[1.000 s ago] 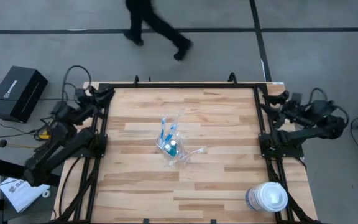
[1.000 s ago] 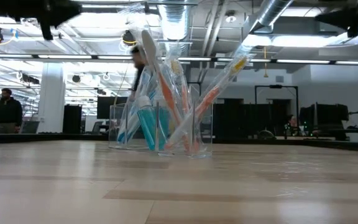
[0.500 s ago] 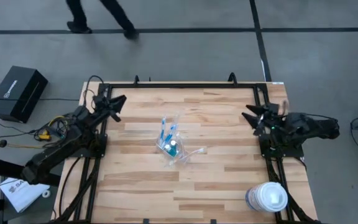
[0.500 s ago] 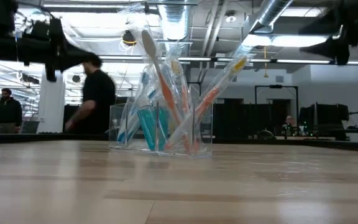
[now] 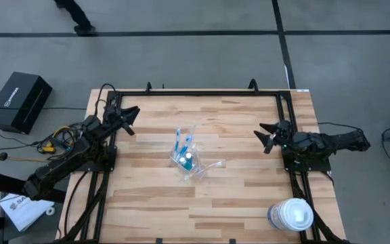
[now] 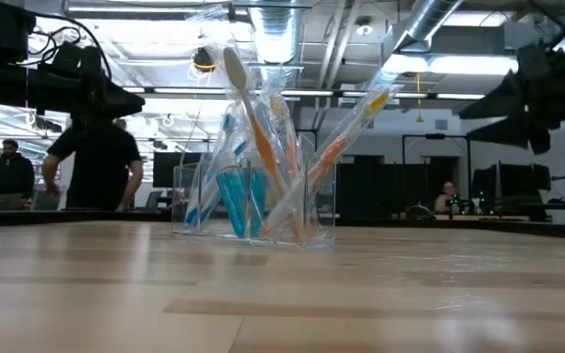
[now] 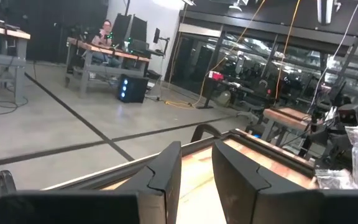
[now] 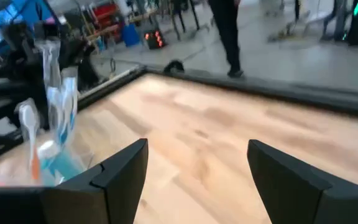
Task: Pick & Place toothbrushing station
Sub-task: Return to Home Position
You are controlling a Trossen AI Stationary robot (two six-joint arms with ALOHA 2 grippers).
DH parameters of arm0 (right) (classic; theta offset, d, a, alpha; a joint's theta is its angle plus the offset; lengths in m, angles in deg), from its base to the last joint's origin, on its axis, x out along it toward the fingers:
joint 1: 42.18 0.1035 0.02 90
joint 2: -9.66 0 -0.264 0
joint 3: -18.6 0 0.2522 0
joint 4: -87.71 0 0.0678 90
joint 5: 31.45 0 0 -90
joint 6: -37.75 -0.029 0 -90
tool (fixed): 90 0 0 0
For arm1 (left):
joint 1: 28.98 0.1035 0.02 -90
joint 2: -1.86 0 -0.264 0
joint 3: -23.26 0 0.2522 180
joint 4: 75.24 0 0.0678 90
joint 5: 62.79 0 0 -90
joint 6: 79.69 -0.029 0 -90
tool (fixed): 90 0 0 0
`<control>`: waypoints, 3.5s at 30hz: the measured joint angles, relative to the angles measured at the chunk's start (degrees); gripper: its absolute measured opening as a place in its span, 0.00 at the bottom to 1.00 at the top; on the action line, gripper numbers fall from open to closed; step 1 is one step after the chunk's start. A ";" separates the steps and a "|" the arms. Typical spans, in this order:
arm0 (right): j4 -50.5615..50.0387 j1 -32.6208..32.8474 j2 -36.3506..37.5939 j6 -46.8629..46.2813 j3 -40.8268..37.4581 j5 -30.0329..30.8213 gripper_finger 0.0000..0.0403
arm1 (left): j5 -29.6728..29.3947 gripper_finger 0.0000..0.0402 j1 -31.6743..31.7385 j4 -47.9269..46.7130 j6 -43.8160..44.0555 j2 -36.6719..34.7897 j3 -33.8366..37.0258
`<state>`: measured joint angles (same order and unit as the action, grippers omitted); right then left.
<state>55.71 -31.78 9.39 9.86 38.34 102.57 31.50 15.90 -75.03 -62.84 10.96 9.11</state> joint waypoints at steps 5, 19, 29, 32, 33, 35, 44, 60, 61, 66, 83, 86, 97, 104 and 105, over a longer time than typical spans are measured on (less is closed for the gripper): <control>2.25 0.07 -0.69 2.58 -0.38 -0.45 0.66 | 0.01 0.21 0.07 -0.08 -0.56 0.01 0.00; 2.16 -1.55 -2.57 -2.18 -0.38 -27.23 0.66 | 4.29 0.21 0.07 -0.06 -0.02 0.53 0.00; 2.09 -1.43 -4.57 -1.26 -0.38 -34.13 0.66 | 5.04 0.21 0.07 -0.14 0.06 2.98 0.00; 2.09 -1.43 -4.54 -1.24 -0.38 -34.14 0.66 | 5.04 0.21 0.07 -0.09 0.03 4.87 0.00; 2.09 -1.43 -4.54 -1.03 -0.38 -34.22 0.66 | 5.04 0.21 0.07 -0.08 0.03 5.42 0.00; 2.03 -1.43 -4.56 -0.11 -0.38 -34.98 0.66 | 5.04 0.21 0.07 -0.02 0.00 6.53 0.00; 2.06 -1.43 -4.57 0.90 -0.40 -34.98 0.66 | 4.76 0.21 -1.04 0.15 -0.05 8.92 0.00; 2.09 -1.43 -4.30 0.90 -0.42 -34.98 0.66 | 4.27 0.21 -23.25 0.42 -0.07 -5.78 0.00; 2.09 -1.43 -3.59 0.89 -0.42 -34.98 0.66 | 4.29 0.21 -24.19 0.43 -0.06 -7.18 0.00; 3.05 -1.69 -0.05 0.90 -0.61 -35.01 0.66 | 4.26 0.21 -27.80 4.20 -0.09 -9.08 0.00; 18.69 -1.81 0.01 0.91 -4.85 -35.01 0.66 | 4.41 0.21 -46.17 4.60 -0.08 -9.08 0.02; 18.68 -1.81 -0.13 0.91 -4.86 -35.01 0.66 | 4.54 0.21 -48.12 4.59 -0.08 -9.08 0.02; 18.71 -1.81 -0.09 0.90 -4.86 -35.01 0.66 | 4.27 0.21 -48.61 4.60 -0.08 -9.10 0.02; 18.71 -1.81 -0.09 0.91 -4.84 -35.01 0.66 | 4.30 0.21 -48.61 4.67 -0.08 -9.10 0.02; 18.71 -1.81 -0.09 0.88 -4.84 -35.01 0.66 | 4.30 0.21 -48.61 4.69 -0.08 -9.10 0.02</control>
<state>74.41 -33.58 9.30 10.75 33.51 67.56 35.79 -32.71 -70.35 -62.92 1.85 9.14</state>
